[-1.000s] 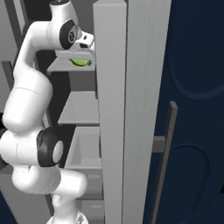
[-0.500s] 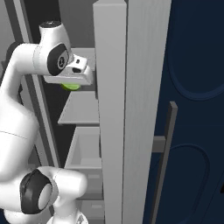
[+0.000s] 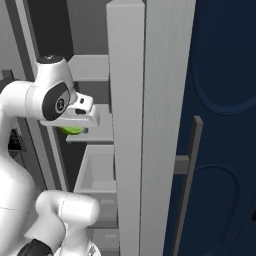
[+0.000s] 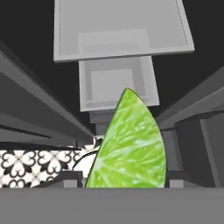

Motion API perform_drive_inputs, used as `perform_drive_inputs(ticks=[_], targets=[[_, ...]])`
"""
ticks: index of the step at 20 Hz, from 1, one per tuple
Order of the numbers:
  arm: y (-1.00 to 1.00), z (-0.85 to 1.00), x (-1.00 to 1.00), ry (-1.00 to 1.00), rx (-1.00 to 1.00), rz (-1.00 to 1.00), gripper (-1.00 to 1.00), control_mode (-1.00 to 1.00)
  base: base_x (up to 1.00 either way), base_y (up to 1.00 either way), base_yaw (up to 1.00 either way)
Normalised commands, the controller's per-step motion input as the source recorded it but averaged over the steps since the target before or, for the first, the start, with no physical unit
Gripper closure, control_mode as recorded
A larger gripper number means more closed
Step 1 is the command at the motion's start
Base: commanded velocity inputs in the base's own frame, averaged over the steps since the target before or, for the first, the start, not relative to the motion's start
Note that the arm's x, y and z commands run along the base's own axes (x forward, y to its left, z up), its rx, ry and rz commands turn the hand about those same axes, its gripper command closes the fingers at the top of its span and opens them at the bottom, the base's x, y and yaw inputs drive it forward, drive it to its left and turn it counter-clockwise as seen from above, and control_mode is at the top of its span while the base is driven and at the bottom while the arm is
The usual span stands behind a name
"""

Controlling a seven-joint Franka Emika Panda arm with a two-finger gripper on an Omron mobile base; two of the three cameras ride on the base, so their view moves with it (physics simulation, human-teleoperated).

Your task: Grab a lemon wedge from the fridge and one ice cube from the ice bowl, and put them in the glass of lemonade.

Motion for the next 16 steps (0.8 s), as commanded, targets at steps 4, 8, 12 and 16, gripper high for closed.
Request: perform_drive_inputs(ticks=[4, 8, 12, 16], targets=[[0.00, -0.14, -0.37, 0.00, 0.01, 0.03, 1.00, -1.00, 0.00, 0.00, 0.00], [0.02, -0.03, -0.04, 0.01, 0.00, 0.01, 1.00, -1.00, 0.00, 0.00, 0.00], [0.00, 0.00, -0.09, 0.00, 0.00, 0.00, 1.00, 1.00, -0.70, 0.07, 0.07], [0.00, 0.00, 0.00, 0.00, 0.00, 0.00, 1.00, 1.00, -1.00, 0.26, 0.09]])
